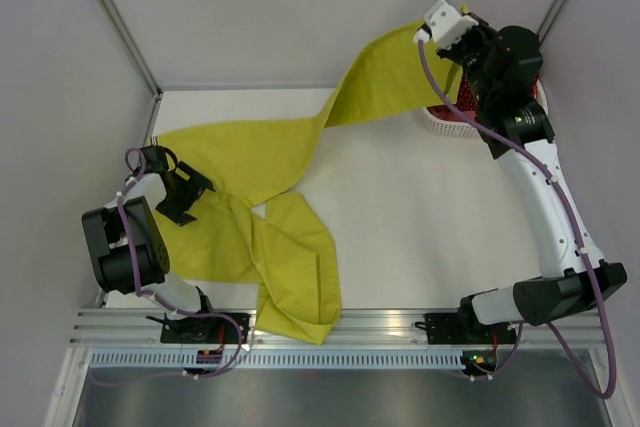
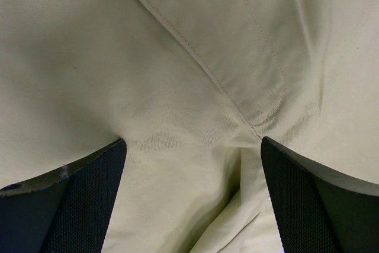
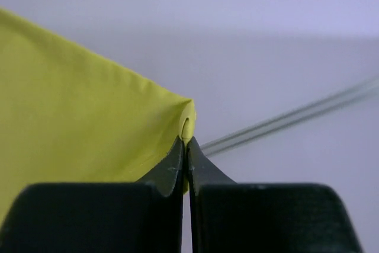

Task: Fold and stack the mixed laundry pile
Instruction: Flatten out the trousers at the center of the board.

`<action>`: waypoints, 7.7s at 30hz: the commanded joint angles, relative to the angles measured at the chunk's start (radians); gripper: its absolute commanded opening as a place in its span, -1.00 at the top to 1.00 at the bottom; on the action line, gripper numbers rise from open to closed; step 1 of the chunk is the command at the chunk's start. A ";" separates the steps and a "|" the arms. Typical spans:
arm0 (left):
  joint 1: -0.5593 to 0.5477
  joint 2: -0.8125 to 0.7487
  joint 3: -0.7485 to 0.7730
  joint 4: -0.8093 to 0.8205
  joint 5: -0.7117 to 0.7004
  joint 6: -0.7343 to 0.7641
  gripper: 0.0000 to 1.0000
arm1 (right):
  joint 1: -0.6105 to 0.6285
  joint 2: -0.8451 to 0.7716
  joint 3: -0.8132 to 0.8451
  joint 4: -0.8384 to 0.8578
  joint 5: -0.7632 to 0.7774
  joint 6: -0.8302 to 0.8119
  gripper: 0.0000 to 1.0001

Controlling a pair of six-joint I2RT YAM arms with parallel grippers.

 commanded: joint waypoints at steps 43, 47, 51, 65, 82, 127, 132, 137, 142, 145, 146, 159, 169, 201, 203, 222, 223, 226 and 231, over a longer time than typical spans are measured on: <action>0.002 0.090 0.019 -0.042 -0.209 -0.026 -0.99 | -0.400 -0.191 -0.812 0.248 -0.311 -0.351 -0.96; 0.002 0.101 0.024 -0.036 -0.180 -0.025 -0.99 | -0.400 -0.210 -0.583 0.240 -0.413 0.293 -0.96; 0.002 0.090 0.023 -0.035 -0.177 -0.020 -0.99 | -0.312 -0.149 -0.379 0.183 -0.482 0.687 -0.96; 0.002 0.098 0.015 -0.015 -0.112 0.003 -0.99 | -0.086 0.198 -0.463 0.101 -0.075 1.471 -0.96; 0.002 0.120 0.012 0.010 -0.045 0.017 -0.99 | -0.067 0.496 -0.503 0.185 0.238 1.673 -0.96; 0.005 0.057 -0.014 0.017 -0.025 0.017 -0.99 | 0.117 -0.249 -1.074 -0.224 0.163 1.657 0.24; 0.005 0.057 -0.013 0.016 -0.026 0.014 -0.99 | 0.117 -0.417 -1.069 -0.436 0.351 1.725 -0.96; 0.005 0.061 -0.014 0.016 -0.022 0.014 -0.99 | 0.117 -0.422 -0.973 -0.291 0.413 1.534 -0.96; 0.005 0.072 -0.013 0.017 -0.019 0.014 -0.99 | 0.118 -0.146 -0.820 -0.088 0.184 1.259 -0.96; 0.005 0.072 -0.013 0.020 -0.020 0.015 -0.99 | 0.118 0.092 -0.592 -0.099 0.188 1.153 -0.96; 0.005 0.072 -0.013 0.019 -0.020 0.017 -0.99 | 0.117 0.147 -0.542 -0.134 0.264 1.137 -0.96; 0.005 0.095 -0.008 0.022 -0.014 0.017 -0.99 | 0.048 0.631 -0.192 -0.286 0.399 1.130 -0.96; 0.005 0.095 -0.008 0.019 -0.034 0.017 -0.99 | -0.237 0.418 -0.428 -0.380 0.548 1.336 -0.96; -0.264 0.015 0.310 -0.027 -0.022 0.009 -0.99 | -0.210 0.375 -0.603 -0.031 -0.065 1.276 -0.96; -0.293 0.082 0.371 -0.027 -0.020 0.014 -0.99 | -0.211 0.402 -0.623 -0.025 -0.058 1.277 -0.96; -0.194 0.266 0.169 -0.199 -0.169 0.056 -0.99 | -0.300 0.188 -1.034 -0.062 -0.111 1.472 -0.96; -0.180 0.236 0.146 -0.190 -0.183 0.052 -0.99 | -0.325 0.159 -1.038 -0.071 -0.115 1.468 -0.96; -0.152 0.135 0.105 -0.194 -0.217 0.058 -0.99 | -0.346 0.091 -1.054 -0.077 -0.142 1.448 -0.96; -0.152 0.101 0.122 -0.187 -0.157 0.067 -0.99 | -0.346 0.019 -0.948 -0.071 -0.171 1.373 -0.96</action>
